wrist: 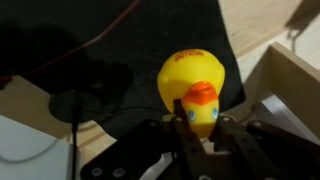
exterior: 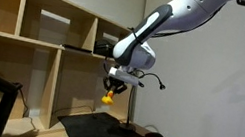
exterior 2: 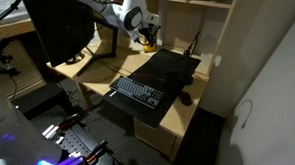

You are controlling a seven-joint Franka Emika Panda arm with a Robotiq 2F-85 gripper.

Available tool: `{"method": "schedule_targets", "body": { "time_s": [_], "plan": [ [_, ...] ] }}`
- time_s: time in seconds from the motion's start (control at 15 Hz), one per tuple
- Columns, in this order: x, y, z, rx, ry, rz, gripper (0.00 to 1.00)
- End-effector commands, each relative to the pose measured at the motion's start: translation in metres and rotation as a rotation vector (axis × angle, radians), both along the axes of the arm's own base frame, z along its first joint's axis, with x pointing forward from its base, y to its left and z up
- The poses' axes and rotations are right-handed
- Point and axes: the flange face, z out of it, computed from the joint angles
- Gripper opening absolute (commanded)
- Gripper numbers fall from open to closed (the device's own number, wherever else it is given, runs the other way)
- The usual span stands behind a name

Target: Place the rubber duck on the top shelf

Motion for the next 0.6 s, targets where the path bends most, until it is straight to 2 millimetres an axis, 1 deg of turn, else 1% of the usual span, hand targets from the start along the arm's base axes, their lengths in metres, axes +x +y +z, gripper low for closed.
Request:
{"method": "schedule_targets", "body": {
  "time_s": [0.0,0.07,0.13,0.2,0.27,0.33,0.4,0.47,0.53],
  "plan": [
    [0.006,0.059,0.068,0.1,-0.183,-0.006,0.06],
    [0.004,0.072,0.087,0.129,-0.238,-0.007,0.06],
    [0.005,0.082,0.098,0.134,-0.289,-0.003,0.06],
    [0.004,0.074,0.08,0.105,-0.22,0.007,0.22],
    [0.004,0.083,0.093,0.122,-0.255,0.008,0.22],
    [0.004,0.087,0.099,0.128,-0.269,0.009,0.22],
    [0.004,0.088,0.101,0.13,-0.274,0.009,0.06],
    [0.009,0.087,0.098,0.08,-0.272,0.011,0.06],
    [0.012,0.091,0.109,0.08,-0.297,0.019,0.06]
  ]
}}
